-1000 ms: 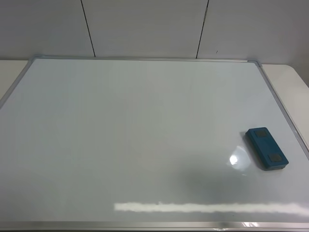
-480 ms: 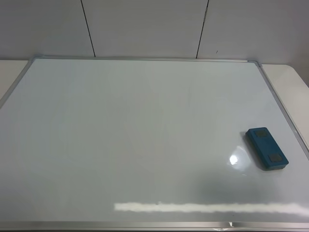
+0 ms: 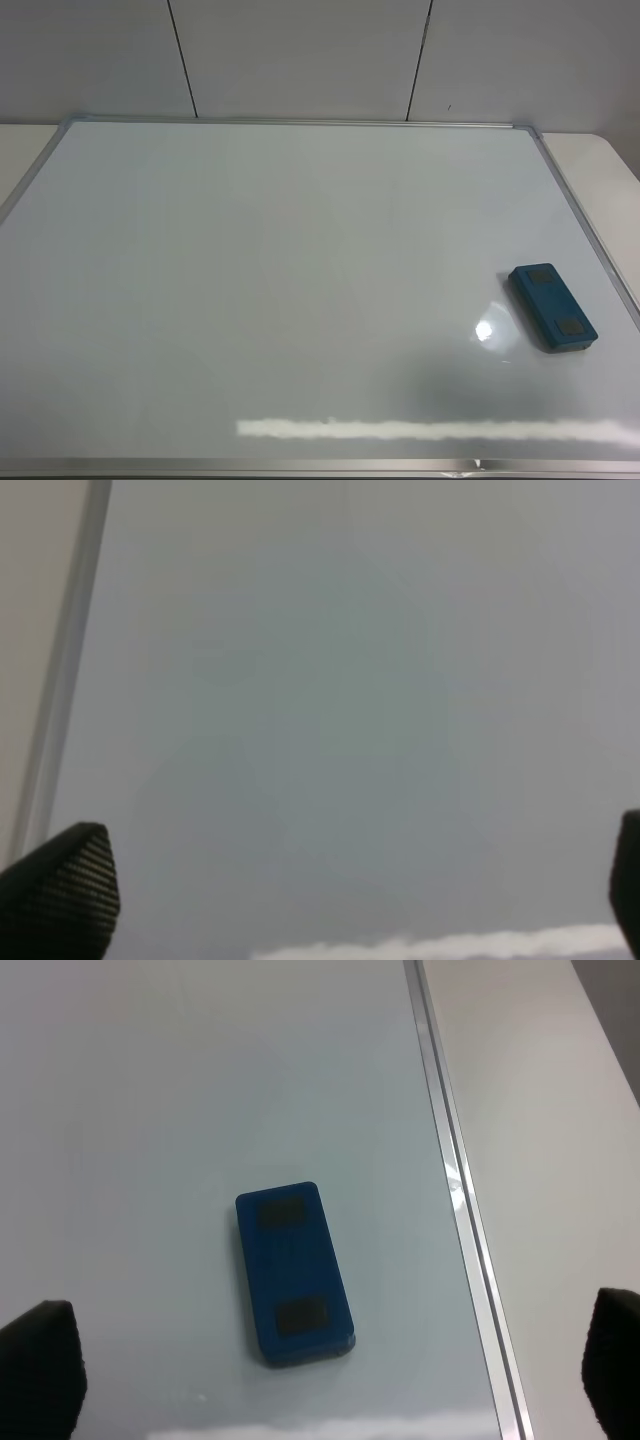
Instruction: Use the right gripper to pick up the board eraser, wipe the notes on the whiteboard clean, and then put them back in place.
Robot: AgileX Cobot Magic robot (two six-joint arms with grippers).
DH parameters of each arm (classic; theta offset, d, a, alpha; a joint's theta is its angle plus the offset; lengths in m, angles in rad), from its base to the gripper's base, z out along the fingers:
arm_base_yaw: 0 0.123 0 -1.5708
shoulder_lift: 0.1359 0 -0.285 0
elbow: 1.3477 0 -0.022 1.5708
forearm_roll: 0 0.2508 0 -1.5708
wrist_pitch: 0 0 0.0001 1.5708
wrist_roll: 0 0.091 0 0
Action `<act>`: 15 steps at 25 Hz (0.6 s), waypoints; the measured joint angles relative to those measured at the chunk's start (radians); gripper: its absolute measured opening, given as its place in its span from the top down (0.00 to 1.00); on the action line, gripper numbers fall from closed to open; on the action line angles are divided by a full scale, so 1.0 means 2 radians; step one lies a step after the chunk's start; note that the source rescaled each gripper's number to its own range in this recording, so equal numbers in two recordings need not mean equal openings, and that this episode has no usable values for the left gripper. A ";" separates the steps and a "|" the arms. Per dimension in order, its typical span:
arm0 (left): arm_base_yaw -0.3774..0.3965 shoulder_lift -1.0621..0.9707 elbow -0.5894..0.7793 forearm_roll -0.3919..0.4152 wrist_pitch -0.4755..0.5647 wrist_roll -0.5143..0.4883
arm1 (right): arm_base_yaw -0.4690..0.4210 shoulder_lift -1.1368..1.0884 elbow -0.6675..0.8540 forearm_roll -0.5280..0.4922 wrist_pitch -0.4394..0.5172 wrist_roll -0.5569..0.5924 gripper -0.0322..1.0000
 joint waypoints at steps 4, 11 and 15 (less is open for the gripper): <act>0.000 0.000 0.000 0.000 0.000 0.000 | 0.000 0.000 0.000 0.000 -0.002 0.000 0.00; 0.000 0.000 0.000 0.000 0.000 0.000 | 0.000 0.000 0.000 0.000 -0.002 0.000 0.00; 0.000 0.000 0.000 0.000 0.000 0.000 | 0.000 0.000 0.000 0.000 -0.002 0.000 0.00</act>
